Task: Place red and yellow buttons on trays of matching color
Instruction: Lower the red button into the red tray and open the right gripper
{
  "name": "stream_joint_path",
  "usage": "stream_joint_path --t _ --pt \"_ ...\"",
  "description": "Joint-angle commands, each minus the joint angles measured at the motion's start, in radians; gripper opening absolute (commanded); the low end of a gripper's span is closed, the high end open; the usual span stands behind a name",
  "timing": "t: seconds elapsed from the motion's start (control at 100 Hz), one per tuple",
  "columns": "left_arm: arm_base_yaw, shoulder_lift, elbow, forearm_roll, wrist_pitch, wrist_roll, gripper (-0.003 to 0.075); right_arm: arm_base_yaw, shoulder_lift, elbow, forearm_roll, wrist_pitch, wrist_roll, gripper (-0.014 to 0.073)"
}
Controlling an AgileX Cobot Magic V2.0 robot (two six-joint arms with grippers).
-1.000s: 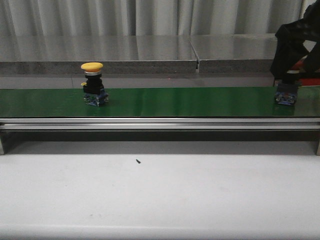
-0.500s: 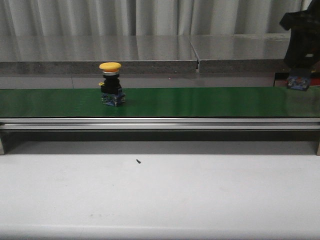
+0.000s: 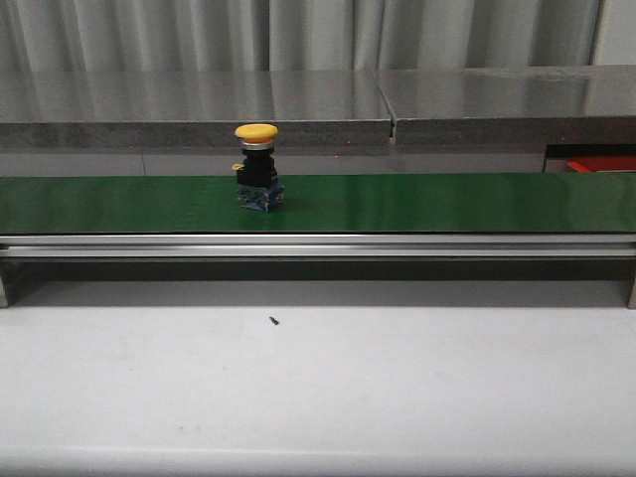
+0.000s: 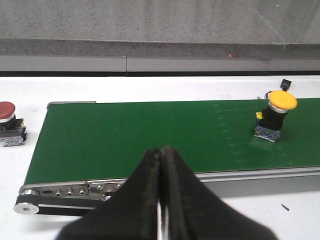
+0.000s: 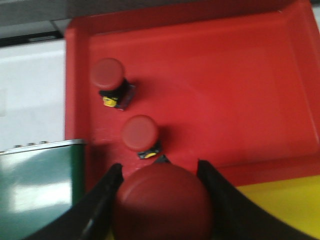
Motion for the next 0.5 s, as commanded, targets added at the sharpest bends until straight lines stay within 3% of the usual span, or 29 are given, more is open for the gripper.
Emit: stream_joint_path --t 0.0,0.29,0.49 --pt "-0.009 -0.004 -0.027 -0.023 -0.059 -0.002 -0.0019 -0.032 0.006 -0.033 0.021 -0.060 0.004 0.0055" --pt "-0.009 -0.004 -0.027 -0.023 -0.059 -0.002 -0.0019 -0.043 0.174 -0.035 0.056 -0.200 0.003 0.0055" --pt "-0.009 -0.004 -0.027 -0.023 -0.059 -0.002 -0.0019 -0.041 0.257 -0.145 0.057 -0.184 0.003 0.0055"
